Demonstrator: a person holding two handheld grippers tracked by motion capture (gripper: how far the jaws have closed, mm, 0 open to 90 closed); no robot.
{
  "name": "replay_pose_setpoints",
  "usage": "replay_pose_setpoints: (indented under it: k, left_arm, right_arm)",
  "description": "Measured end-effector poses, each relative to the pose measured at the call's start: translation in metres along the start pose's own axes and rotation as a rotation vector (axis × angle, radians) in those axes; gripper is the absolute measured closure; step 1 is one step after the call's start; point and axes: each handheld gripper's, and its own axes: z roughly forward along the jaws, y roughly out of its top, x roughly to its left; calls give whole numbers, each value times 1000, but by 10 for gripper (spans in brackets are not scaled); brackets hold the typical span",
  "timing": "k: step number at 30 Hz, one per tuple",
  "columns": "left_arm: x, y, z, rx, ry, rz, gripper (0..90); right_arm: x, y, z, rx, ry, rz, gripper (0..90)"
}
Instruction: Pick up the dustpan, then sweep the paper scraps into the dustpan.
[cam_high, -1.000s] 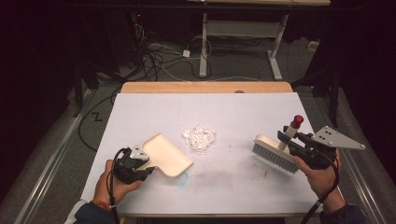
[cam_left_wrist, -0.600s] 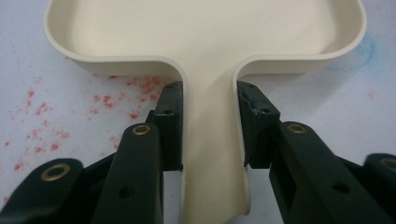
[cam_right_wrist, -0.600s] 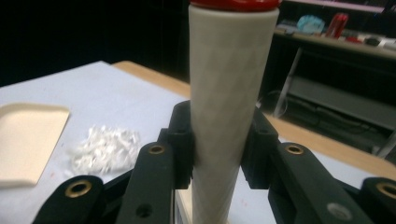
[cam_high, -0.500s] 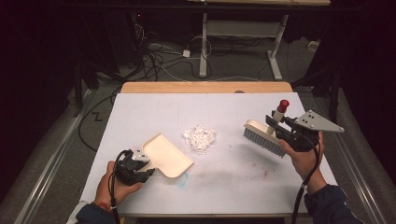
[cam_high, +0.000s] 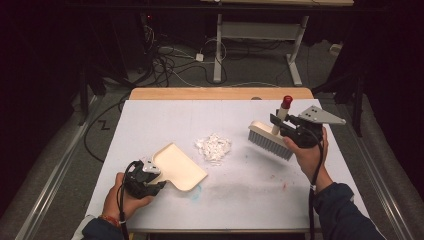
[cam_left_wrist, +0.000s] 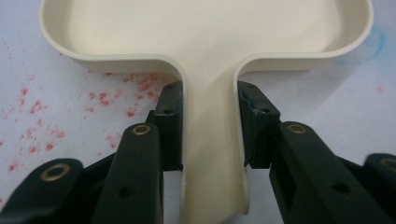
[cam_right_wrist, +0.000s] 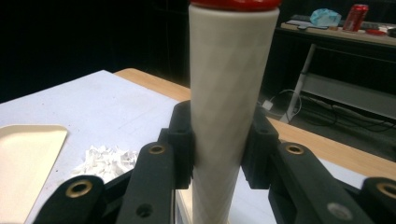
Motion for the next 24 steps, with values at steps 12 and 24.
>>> replay_pose_setpoints:
  k: [12, 24]
  left_arm:
    - [0, -2, 0, 0, -2, -2, 634]
    - [0, -2, 6, 8, -4, 0, 633]
  right_arm:
    - [16, 28, 63, -1, -29, -22, 702]
    - [45, 30, 123, 17, -64, -94, 701]
